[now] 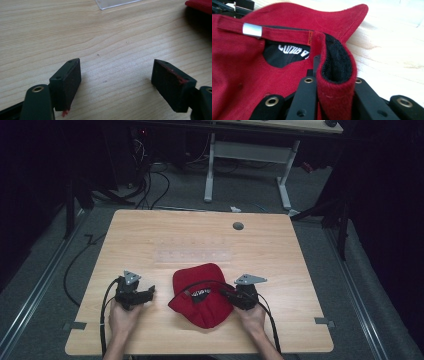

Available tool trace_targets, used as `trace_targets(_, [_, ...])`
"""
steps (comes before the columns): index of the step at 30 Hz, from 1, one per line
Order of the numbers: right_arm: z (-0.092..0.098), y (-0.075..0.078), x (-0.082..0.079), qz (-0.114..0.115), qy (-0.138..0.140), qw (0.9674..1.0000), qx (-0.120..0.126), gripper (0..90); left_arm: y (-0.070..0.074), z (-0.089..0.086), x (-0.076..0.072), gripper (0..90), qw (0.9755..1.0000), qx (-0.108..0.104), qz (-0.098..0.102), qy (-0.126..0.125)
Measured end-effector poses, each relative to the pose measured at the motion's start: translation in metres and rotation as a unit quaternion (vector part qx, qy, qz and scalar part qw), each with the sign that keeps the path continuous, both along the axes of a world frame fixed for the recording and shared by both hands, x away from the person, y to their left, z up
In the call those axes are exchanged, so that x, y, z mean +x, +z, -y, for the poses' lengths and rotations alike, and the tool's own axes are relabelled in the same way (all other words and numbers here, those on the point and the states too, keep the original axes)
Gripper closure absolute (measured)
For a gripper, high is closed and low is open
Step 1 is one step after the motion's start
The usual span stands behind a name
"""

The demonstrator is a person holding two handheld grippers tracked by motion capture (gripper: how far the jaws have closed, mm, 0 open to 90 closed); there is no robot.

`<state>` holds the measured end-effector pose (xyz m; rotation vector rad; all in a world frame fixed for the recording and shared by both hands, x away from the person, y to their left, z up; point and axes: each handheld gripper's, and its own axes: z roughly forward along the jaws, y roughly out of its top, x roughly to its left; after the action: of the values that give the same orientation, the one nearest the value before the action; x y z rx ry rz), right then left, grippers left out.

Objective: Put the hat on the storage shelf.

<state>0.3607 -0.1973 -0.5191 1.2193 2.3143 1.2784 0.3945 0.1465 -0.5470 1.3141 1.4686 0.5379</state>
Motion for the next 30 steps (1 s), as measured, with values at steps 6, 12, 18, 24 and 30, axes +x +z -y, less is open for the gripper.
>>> trace_targets(6, [0.006,0.010,-0.005,0.012,0.004,0.9999,0.008,84.0,0.000,0.003,-0.004,27.2,1.0000,-0.003,0.004,-0.007])
trace_targets(12, [0.018,0.025,-0.010,0.020,0.007,0.9992,0.034,84.2,0.009,0.008,-0.014,27.6,0.9991,-0.014,0.022,-0.033])
trace_targets(18, [0.025,0.034,-0.014,0.020,0.009,0.9989,0.042,84.3,0.016,0.020,-0.030,25.2,0.9969,-0.005,0.026,-0.073])
trace_targets(24, [0.025,0.050,-0.016,0.027,0.018,0.9982,0.050,84.4,0.020,0.034,-0.046,24.1,0.9934,-0.001,0.051,-0.103])
trace_targets(30, [0.023,0.059,-0.015,0.020,0.020,0.9979,0.059,84.5,0.018,0.054,-0.054,23.4,0.9896,0.011,0.054,-0.133])
